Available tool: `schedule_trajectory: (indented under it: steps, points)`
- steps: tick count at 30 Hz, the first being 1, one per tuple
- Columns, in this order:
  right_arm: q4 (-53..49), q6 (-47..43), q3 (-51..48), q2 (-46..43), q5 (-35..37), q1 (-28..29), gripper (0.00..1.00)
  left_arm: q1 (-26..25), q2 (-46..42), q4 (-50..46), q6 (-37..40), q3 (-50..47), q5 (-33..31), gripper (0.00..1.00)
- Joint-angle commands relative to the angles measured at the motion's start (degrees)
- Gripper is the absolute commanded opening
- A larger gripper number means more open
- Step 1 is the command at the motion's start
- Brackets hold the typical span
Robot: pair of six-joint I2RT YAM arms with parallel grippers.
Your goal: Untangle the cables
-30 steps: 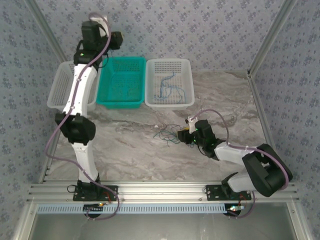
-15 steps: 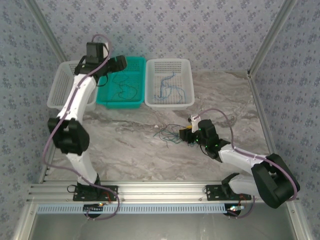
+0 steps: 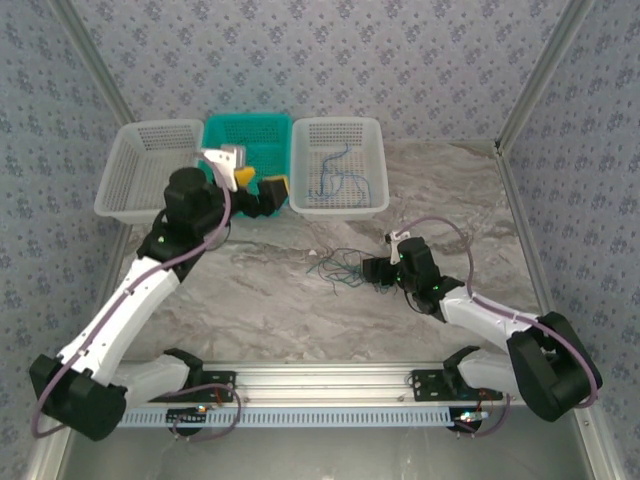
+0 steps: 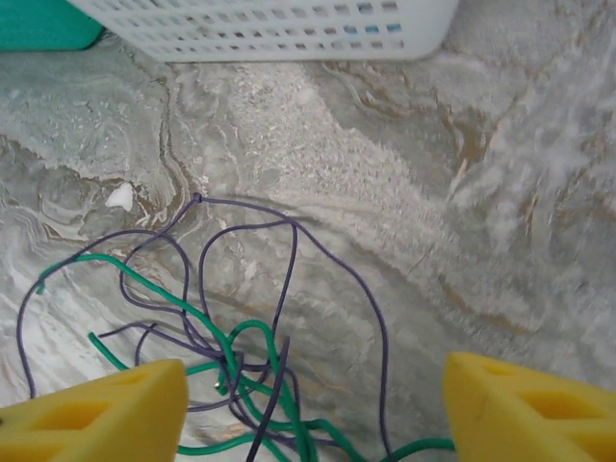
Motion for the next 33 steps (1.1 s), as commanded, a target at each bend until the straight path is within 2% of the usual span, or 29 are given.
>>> schedule_trajectory:
  steps: [1,6,9,10,12,17,21,24,27,30,33]
  points:
    - [-0.49,3.29,-0.06,1.40,-2.06,0.77,0.56,-0.89,-3.00,2.23,1.99,-4.46,-1.49,0.99]
    - [-0.38,3.32,1.87,4.55,-2.11,0.86,0.32,-0.92,-3.79,0.60,2.20,-7.68,-0.68,0.99]
    - [-0.29,3.12,3.23,5.41,-2.98,0.90,0.03,-0.99,-3.60,1.32,1.74,-9.22,0.96,0.99]
    - [-0.75,3.32,3.69,5.03,-2.96,0.87,0.00,-1.02,-3.48,1.92,1.67,-9.73,1.81,0.99]
    - [-0.74,3.54,3.75,1.67,-2.70,1.29,0.00,-1.11,-3.19,2.44,2.09,-10.12,4.36,0.99]
    - [-2.74,-2.44,5.39,-8.62,-4.41,1.66,0.00,-3.80,-2.82,3.20,6.72,-10.12,10.40,0.99]
    - [-7.90,-8.05,9.98,-12.68,-10.02,1.43,0.00,-6.50,-1.50,3.68,10.59,-9.05,13.95,0.99]
    - [-7.82,-9.32,12.16,-14.99,-15.37,1.78,0.00,-9.49,0.56,5.22,14.21,-7.99,17.46,0.99]
    - [-5.79,-10.26,13.13,-16.14,-20.31,2.12,0.00,-14.39,3.12,7.28,20.21,-7.36,17.66,0.99]
    - [-5.64,-12.19,13.99,-16.18,-24.88,2.53,0.00,-19.20,6.08,9.57,27.24,-7.44,14.84,0.99]
    - [-5.73,-12.34,14.12,-16.27,-26.28,3.03,0.00,-19.97,8.35,15.88,28.81,-9.78,12.04,0.99]
